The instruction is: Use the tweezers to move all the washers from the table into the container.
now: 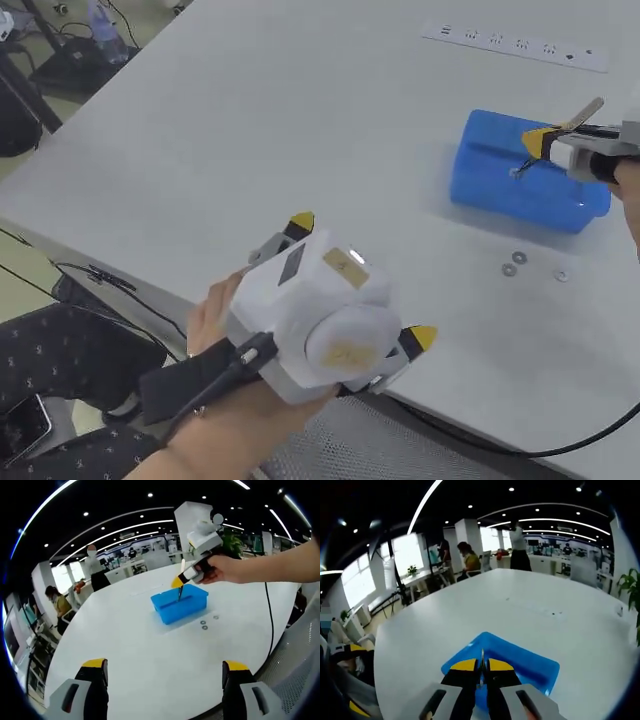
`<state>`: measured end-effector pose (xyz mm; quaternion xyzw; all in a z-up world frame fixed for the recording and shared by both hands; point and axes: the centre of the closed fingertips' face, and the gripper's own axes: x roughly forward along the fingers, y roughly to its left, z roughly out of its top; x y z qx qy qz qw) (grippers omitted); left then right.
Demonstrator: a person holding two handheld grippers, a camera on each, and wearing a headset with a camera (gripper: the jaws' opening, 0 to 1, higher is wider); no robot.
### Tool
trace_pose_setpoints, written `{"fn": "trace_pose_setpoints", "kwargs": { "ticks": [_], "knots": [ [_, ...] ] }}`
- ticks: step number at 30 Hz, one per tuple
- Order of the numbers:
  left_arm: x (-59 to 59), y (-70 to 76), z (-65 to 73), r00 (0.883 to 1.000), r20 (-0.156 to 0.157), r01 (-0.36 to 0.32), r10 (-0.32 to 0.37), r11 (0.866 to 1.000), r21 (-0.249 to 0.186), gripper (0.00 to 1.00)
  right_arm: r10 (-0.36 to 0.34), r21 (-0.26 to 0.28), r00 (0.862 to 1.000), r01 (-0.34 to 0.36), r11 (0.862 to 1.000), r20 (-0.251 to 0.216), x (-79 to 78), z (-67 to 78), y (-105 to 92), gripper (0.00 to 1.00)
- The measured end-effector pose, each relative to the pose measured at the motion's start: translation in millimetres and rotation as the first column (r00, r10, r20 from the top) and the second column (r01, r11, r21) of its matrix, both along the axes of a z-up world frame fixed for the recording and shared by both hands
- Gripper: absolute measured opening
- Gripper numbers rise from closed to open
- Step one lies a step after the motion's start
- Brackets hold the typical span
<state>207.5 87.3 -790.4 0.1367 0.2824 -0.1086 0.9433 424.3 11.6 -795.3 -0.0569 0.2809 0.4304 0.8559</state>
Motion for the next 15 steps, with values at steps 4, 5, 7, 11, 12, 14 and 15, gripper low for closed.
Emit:
{"fn": "trace_pose_setpoints", "kwargs": {
  "ticks": [4,5,7,11,12,14,15],
  "knots": [
    [0.1,-0.1,-1.1,1.000,-0.002,0.002,-0.002,1.000,0.004,0.97,0.006,-0.004,1.000,-0.006,1.000,-0.015,-5.7,-7.9,5.8,0.03],
    [0.2,-0.2,-1.1,1.000,0.000,0.003,-0.003,1.000,0.006,0.97,0.009,-0.005,1.000,-0.009,1.000,-0.018,-6.5,-10.1,7.2,0.03],
    [0.2,-0.1,-2.2,1.000,0.003,0.006,-0.006,1.000,0.021,0.96,0.014,-0.009,1.000,-0.014,1.000,-0.023,-8.1,-15.3,10.2,0.03],
    [-0.1,0.1,-4.0,1.000,0.005,0.015,-0.015,0.998,0.060,0.95,0.011,-0.018,0.999,-0.011,1.000,-0.036,-6.6,-26.6,13.4,0.03],
    [0.2,0.6,-4.4,1.000,0.002,0.015,-0.015,0.998,0.059,0.96,0.009,-0.020,0.999,-0.010,1.000,-0.039,-6.4,-28.4,14.0,0.03],
    [-0.4,0.8,-6.8,1.000,-0.011,0.014,-0.013,0.998,0.056,0.96,0.007,-0.023,0.999,-0.007,1.000,-0.043,-4.3,-30.5,14.1,0.03],
    [-0.5,0.8,-7.1,1.000,-0.013,0.015,-0.014,0.998,0.058,0.96,0.006,-0.024,0.999,-0.007,1.000,-0.044,-4.6,-31.2,14.7,0.03]
  ]
}}
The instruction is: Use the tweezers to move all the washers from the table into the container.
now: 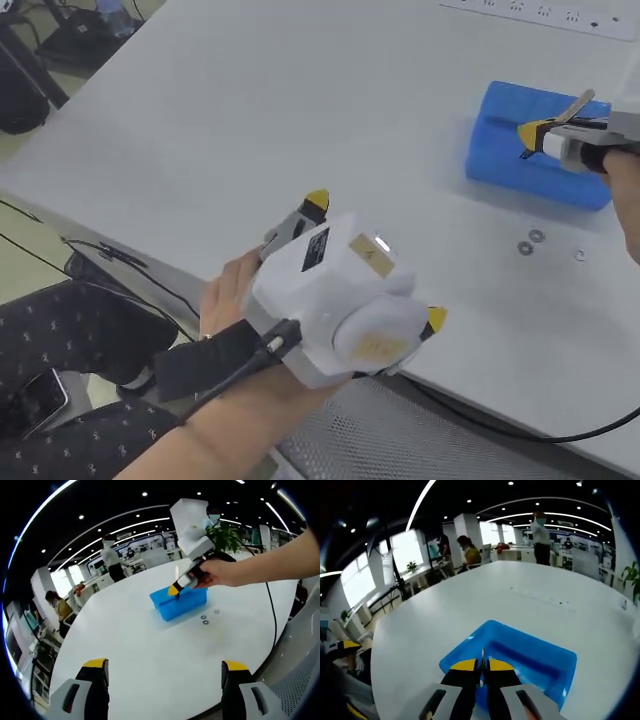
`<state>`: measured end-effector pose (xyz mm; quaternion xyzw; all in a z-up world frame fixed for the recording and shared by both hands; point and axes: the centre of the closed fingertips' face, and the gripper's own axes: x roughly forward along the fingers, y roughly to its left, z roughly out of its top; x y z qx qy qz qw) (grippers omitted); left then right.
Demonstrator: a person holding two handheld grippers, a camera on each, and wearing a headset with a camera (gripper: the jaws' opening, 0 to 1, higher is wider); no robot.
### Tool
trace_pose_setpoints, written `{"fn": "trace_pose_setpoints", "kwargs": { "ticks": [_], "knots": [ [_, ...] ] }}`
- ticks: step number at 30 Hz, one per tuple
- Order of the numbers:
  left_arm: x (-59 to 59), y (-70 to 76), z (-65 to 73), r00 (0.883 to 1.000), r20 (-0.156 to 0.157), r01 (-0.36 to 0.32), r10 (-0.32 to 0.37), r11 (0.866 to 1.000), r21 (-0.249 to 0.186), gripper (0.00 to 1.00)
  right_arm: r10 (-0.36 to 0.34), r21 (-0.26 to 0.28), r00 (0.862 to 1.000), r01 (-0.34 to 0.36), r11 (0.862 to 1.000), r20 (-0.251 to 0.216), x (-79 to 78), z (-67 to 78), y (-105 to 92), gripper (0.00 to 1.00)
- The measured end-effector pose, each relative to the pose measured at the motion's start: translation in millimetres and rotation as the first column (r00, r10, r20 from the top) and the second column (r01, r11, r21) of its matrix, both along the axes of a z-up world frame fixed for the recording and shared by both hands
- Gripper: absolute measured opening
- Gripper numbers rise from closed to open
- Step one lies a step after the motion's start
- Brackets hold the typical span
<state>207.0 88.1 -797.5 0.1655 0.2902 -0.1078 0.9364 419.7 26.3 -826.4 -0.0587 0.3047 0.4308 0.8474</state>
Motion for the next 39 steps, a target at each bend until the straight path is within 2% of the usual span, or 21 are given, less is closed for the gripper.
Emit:
{"fn": "trace_pose_setpoints", "kwargs": {
  "ticks": [5,7,14,18,22,29,33,39],
  "knots": [
    [-0.2,-0.6,-0.7,1.000,-0.004,0.003,-0.003,1.000,-0.003,0.96,-0.007,-0.018,1.000,0.007,1.000,0.017,4.5,-5.6,1.6,0.03],
    [-0.1,-0.5,-0.7,1.000,-0.005,0.003,-0.003,1.000,-0.003,0.96,-0.008,-0.019,1.000,0.009,1.000,0.006,4.9,-7.4,1.8,0.03],
    [-0.3,-0.7,-2.4,1.000,-0.014,0.006,-0.006,1.000,-0.004,0.96,-0.006,-0.028,1.000,0.006,1.000,0.015,4.7,-6.7,3.2,0.03],
    [0.2,-0.2,-1.3,1.000,-0.007,0.004,-0.004,1.000,-0.004,0.95,0.010,-0.074,1.000,-0.008,0.997,0.028,5.8,-14.7,2.1,0.03],
    [-0.3,-0.3,-2.4,1.000,-0.012,0.006,-0.006,1.000,-0.001,0.95,0.028,-0.090,0.998,-0.024,0.996,0.051,3.7,-13.7,3.5,0.03],
    [-0.2,0.4,-2.0,1.000,-0.011,0.001,-0.001,1.000,-0.004,0.95,0.032,-0.081,0.998,-0.029,0.996,0.047,3.3,-14.5,3.7,0.03],
    [-0.1,0.8,-0.9,1.000,-0.006,-0.002,0.002,1.000,-0.005,0.94,0.023,-0.075,0.999,-0.022,0.997,0.023,3.1,-14.5,2.8,0.03],
    [-1.2,-0.7,-2.8,1.000,-0.016,0.008,-0.008,1.000,0.001,0.95,0.024,-0.074,1.000,-0.024,0.997,0.004,3.4,-14.4,0.5,0.04]
  ]
}}
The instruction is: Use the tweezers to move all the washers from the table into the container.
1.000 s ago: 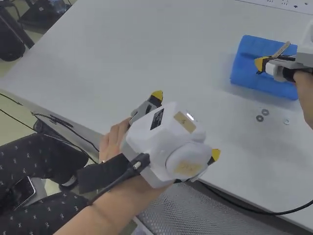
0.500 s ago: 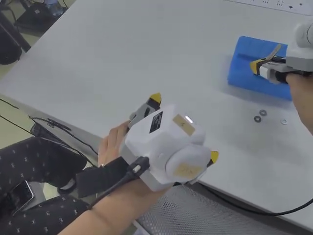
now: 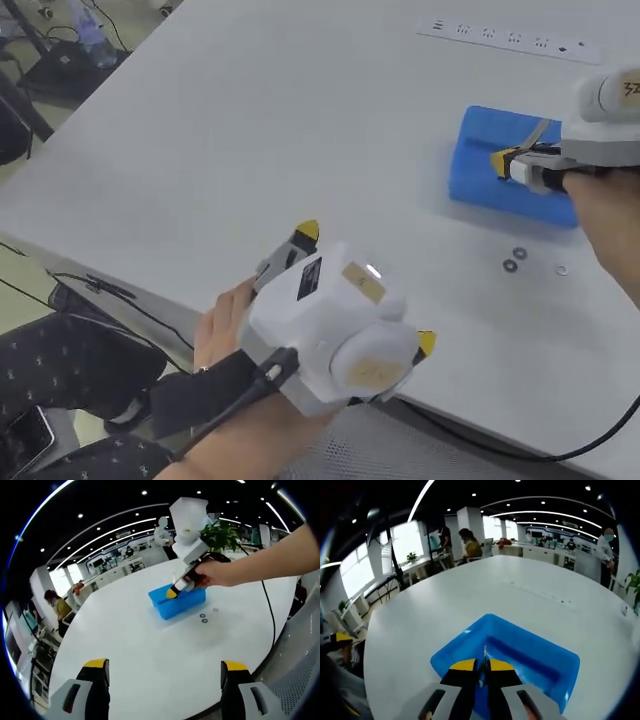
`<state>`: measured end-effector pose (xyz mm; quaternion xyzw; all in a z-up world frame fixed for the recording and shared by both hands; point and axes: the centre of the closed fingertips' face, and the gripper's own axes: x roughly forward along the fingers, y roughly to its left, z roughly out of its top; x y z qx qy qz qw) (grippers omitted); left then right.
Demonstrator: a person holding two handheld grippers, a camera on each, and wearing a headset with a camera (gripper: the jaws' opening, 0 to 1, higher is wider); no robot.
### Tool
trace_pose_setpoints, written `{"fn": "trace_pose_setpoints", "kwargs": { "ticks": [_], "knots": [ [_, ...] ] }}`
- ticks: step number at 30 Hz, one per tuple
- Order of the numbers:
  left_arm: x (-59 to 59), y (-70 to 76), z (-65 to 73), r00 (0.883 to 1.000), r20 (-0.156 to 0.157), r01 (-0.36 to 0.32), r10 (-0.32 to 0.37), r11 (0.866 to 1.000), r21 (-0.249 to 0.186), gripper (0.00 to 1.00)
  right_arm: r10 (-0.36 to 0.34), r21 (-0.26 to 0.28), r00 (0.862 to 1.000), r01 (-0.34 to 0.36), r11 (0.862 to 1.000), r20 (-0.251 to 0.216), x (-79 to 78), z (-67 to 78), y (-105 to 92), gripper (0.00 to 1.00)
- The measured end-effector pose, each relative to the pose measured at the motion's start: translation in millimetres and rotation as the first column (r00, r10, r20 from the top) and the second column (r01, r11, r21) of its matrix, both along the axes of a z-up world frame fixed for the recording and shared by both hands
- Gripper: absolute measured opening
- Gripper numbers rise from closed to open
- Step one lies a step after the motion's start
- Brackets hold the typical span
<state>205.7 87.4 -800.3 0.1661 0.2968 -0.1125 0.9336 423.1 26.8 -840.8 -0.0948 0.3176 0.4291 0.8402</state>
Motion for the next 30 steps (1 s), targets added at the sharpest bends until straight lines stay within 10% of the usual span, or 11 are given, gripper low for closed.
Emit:
{"fn": "trace_pose_setpoints", "kwargs": {
  "ticks": [30],
  "knots": [
    [1.3,1.4,3.5,1.000,0.017,-0.009,0.009,1.000,-0.004,0.95,-0.012,0.124,0.995,0.000,0.992,0.097,-12.2,76.6,-11.3,0.04]
  ]
}}
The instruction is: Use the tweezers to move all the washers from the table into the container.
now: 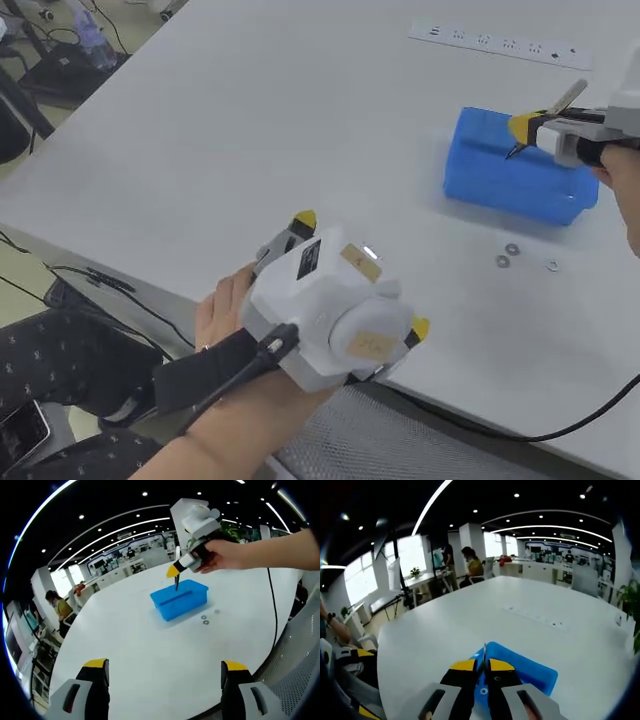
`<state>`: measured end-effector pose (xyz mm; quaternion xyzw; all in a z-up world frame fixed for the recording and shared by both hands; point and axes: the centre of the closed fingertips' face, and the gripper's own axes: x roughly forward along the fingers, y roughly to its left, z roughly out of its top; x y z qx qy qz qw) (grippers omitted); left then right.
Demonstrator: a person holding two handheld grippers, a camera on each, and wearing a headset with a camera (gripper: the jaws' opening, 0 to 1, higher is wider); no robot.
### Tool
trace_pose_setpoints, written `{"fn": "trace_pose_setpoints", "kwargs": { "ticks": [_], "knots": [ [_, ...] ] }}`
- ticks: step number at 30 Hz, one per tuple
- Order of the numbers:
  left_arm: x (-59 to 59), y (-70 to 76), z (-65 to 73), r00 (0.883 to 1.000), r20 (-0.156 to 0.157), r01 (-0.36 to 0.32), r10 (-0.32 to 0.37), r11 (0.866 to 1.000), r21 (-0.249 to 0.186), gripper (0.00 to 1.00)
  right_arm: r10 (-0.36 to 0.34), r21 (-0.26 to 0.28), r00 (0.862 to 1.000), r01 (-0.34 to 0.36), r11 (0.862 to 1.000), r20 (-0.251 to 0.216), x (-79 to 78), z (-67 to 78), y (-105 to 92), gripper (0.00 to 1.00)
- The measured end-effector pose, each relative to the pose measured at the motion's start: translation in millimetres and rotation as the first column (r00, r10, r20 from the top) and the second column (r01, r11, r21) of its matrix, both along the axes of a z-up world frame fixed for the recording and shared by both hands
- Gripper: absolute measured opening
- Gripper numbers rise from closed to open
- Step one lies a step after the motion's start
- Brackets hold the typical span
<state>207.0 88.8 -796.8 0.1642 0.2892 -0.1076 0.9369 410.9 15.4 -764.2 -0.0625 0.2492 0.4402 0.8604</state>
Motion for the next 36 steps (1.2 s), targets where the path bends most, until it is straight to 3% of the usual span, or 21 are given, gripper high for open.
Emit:
{"fn": "trace_pose_setpoints", "kwargs": {
  "ticks": [6,10,14,22,28,36],
  "knots": [
    [0.3,1.0,0.3,1.000,0.003,-0.003,0.003,1.000,0.001,0.95,-0.007,0.017,1.000,0.007,1.000,0.011,-15.2,10.2,-9.2,0.04],
    [0.4,1.0,0.2,1.000,0.002,-0.004,0.004,1.000,0.000,0.95,-0.003,0.012,1.000,0.003,1.000,0.008,-26.1,9.0,-14.6,0.04],
    [0.3,0.4,0.4,1.000,0.003,0.000,0.000,1.000,0.003,0.95,0.000,0.043,1.000,0.001,0.999,-0.025,-37.1,6.5,-17.9,0.04],
    [0.2,-0.2,-0.2,1.000,-0.001,0.001,-0.001,1.000,-0.001,0.95,-0.009,0.008,0.996,0.010,1.000,-0.087,-62.1,-26.3,-28.3,0.04],
    [0.0,-0.7,-0.9,1.000,-0.005,0.003,-0.003,1.000,0.000,0.95,-0.025,-0.014,0.991,0.023,1.000,-0.133,-73.1,-48.7,-36.1,0.04],
    [-0.8,-0.8,-1.9,1.000,-0.011,0.004,-0.004,1.000,0.002,0.95,-0.031,-0.058,0.987,0.022,0.998,-0.159,-84.7,-69.7,-34.9,0.04]
  ]
}}
